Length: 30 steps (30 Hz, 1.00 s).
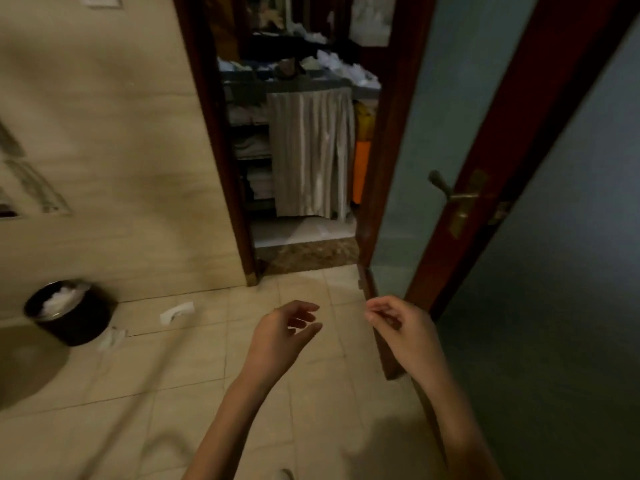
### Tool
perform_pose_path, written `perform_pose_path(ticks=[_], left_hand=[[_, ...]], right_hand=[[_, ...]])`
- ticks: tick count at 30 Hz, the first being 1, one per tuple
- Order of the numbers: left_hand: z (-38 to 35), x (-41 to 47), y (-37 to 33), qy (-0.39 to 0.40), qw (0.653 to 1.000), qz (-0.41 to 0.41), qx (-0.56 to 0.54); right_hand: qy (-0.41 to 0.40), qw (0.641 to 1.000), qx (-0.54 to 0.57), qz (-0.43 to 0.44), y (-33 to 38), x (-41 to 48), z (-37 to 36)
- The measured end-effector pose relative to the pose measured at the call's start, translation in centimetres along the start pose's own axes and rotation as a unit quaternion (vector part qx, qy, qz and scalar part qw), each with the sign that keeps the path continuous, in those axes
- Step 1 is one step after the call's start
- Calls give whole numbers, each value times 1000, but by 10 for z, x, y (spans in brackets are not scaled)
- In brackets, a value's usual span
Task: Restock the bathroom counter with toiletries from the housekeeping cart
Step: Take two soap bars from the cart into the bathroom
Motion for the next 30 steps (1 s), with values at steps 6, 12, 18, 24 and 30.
perform_pose_path(ticks=[6,12,18,24,30], left_hand=[[90,19,61,-49,998,37,1],[126,50,90,-87,995,49,-23],[127,96,110,-89,993,55,-62],[137,178,133,-91,992,54,-70],[155,311,131,-104,991,17,-83]], right_hand=[[60,997,-2,38,66,51,-107],[91,995,-8,37,84,83,-149],[82,996,11,31,87,142,-166],[80,996,29,36,95,235,-180],[82,993,59,54,131,360,-168]])
Point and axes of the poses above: each hand's wrist, its own x-axis towards the middle knuckle, its own z-axis out of the back of the hand, y = z × x, the point moved 7 cm from there along x, towards the middle knuckle, and after that the axes turned 9 degrees about -z, right-handed, at the moved point
